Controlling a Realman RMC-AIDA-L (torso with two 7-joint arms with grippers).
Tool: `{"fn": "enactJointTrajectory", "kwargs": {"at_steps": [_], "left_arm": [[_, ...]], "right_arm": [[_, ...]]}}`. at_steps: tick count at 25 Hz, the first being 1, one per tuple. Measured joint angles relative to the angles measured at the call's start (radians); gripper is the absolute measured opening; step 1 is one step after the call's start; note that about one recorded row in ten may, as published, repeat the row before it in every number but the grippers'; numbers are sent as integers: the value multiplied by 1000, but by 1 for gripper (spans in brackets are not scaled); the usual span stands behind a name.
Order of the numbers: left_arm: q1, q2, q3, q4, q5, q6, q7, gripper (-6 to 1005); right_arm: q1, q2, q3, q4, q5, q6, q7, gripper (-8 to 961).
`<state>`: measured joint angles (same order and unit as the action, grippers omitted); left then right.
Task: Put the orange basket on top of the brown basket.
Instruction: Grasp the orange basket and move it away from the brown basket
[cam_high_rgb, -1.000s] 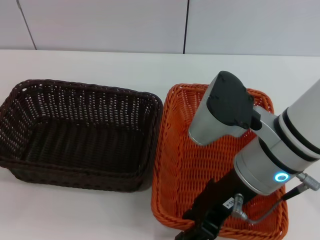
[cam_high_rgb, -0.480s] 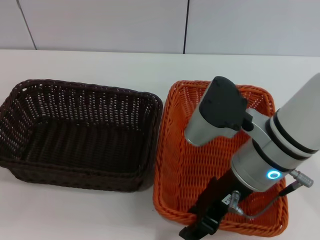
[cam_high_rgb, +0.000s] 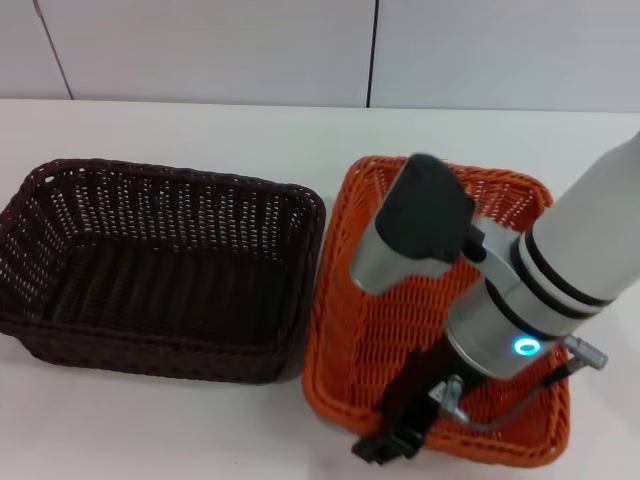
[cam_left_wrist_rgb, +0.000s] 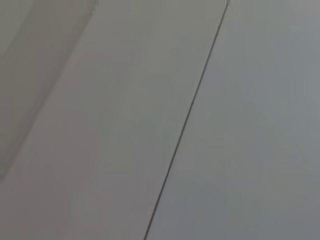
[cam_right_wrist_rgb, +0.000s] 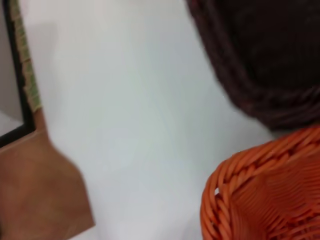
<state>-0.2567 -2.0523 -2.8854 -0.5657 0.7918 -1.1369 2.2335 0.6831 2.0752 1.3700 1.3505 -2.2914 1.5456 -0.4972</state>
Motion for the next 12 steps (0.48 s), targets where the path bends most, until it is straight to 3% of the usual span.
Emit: {"fn": "enactJointTrajectory", "kwargs": {"at_steps": [2,5,12], "left_arm": [[1,2,0,1,-5,0,0,652],[3,4,0,0,-5,0,0,652],[3,14,0,3,-5,0,0,652]], "right_arm": [[-7,0,1,18,-12,-10,3,436],[-20,1,-9,58,-61,-33,24,320],[-16,2,-20,72,-124,-71,73,226]]}}
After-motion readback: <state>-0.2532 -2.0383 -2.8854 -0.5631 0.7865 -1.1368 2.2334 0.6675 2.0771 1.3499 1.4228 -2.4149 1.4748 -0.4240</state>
